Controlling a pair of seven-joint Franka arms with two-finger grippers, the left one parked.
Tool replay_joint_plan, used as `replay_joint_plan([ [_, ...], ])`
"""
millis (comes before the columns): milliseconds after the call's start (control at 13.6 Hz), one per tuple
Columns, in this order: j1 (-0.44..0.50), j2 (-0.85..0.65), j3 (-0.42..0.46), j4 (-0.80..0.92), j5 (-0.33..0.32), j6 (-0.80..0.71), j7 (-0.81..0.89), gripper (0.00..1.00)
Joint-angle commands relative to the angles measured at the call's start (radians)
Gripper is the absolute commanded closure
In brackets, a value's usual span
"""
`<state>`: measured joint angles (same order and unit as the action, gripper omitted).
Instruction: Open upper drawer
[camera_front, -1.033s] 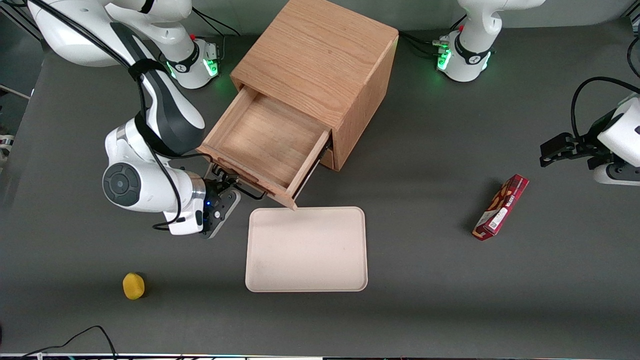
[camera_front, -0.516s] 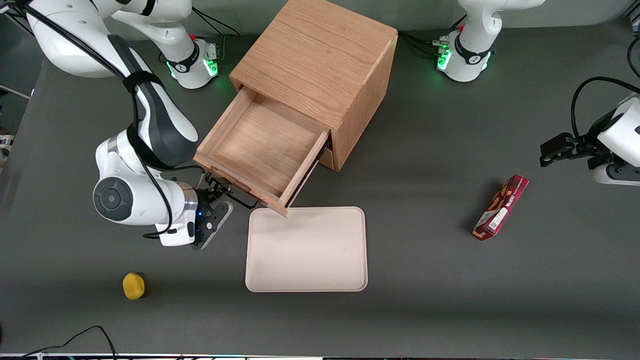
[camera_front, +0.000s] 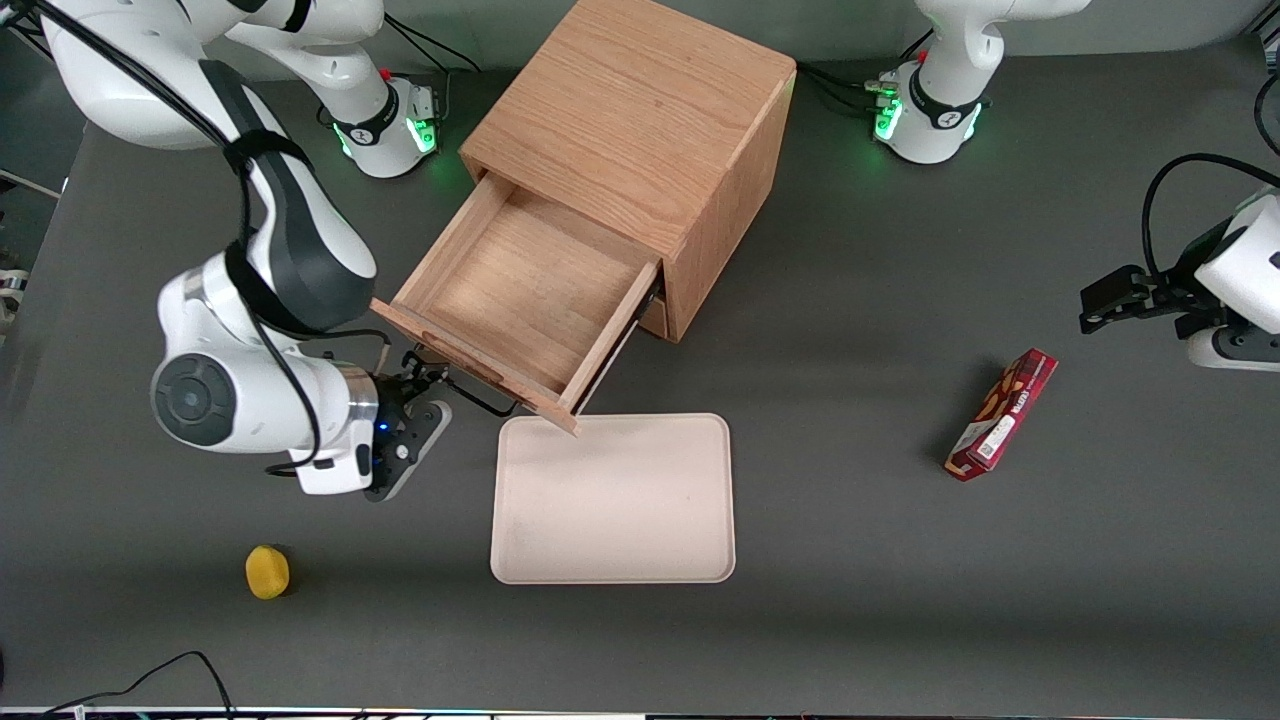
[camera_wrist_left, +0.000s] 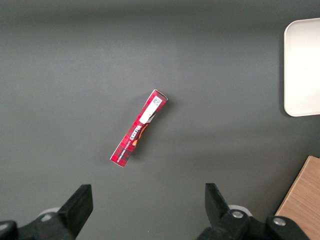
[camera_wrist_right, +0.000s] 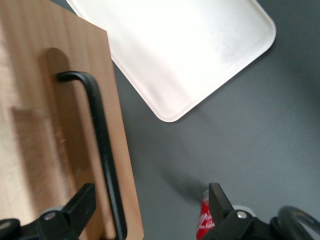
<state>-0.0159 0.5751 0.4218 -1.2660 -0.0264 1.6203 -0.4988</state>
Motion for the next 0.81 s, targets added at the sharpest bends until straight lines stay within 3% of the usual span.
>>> replay_joint_plan([
  [0, 0.008, -0.099, -0.002, 0.02, -0.017, -0.062, 0.009, 0.0],
  [516, -0.009, -0.409, -0.018, -0.016, 0.025, -0.376, 0.55, 0.0],
  [738, -0.009, -0.544, -0.125, -0.159, 0.031, -0.369, 0.753, 0.0],
])
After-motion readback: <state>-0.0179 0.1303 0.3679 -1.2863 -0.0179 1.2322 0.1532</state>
